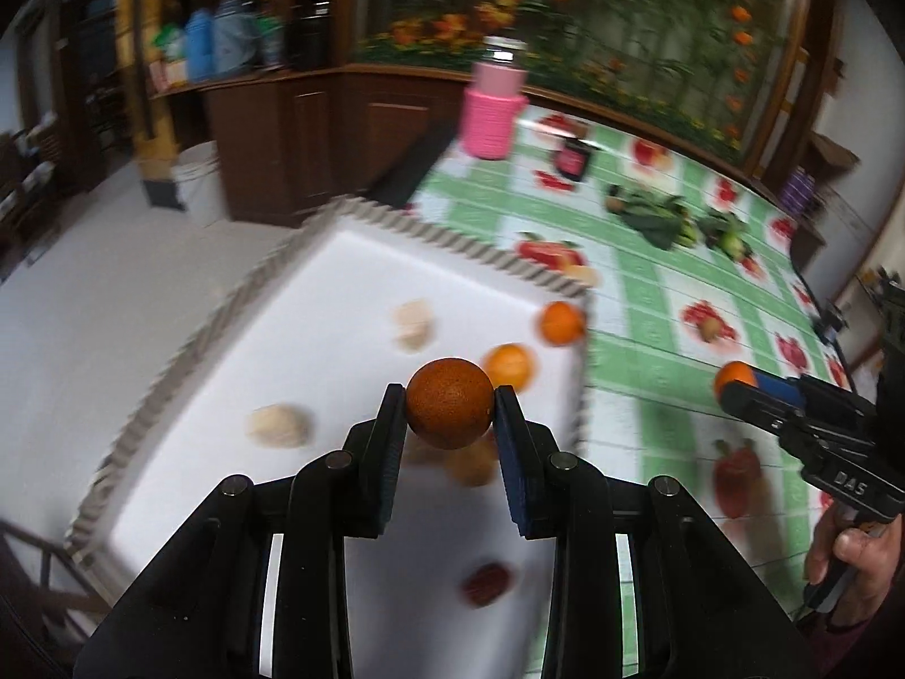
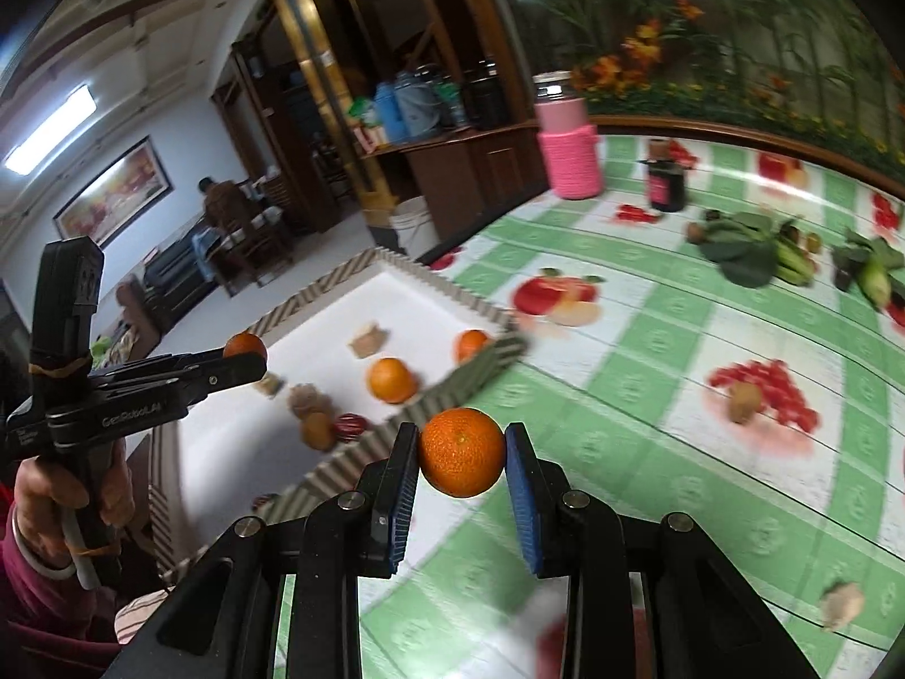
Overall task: Organize fruits
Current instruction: 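Carry the brown fruit into the white tray with the left tool while the right releases the orange there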
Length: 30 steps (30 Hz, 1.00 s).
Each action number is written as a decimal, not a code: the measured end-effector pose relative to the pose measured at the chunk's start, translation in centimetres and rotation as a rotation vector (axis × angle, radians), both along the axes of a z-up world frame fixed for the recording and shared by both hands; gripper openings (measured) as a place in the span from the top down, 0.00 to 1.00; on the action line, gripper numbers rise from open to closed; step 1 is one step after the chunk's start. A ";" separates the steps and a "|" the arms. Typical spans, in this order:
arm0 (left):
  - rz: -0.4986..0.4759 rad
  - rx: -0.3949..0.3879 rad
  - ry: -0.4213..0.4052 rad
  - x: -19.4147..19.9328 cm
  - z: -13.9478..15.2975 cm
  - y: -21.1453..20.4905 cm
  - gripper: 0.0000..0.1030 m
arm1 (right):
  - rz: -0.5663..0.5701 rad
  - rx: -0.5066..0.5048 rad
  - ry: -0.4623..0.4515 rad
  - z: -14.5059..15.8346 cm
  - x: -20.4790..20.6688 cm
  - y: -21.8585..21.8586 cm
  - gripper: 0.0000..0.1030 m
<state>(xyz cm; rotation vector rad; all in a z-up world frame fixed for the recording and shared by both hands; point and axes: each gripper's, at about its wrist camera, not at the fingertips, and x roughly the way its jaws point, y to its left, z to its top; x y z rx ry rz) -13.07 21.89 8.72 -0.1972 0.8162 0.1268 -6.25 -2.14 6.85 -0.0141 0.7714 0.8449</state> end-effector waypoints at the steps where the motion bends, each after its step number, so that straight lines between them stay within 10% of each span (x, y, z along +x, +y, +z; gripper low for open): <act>1: 0.014 -0.002 0.002 -0.5 -0.1 0.6 0.71 | 0.011 -0.003 0.001 0.0 -0.1 0.6 0.71; 30: 0.063 0.057 0.046 -2.4 -4.5 1.6 0.71 | 0.222 -0.115 0.065 -3.2 2.1 15.3 0.71</act>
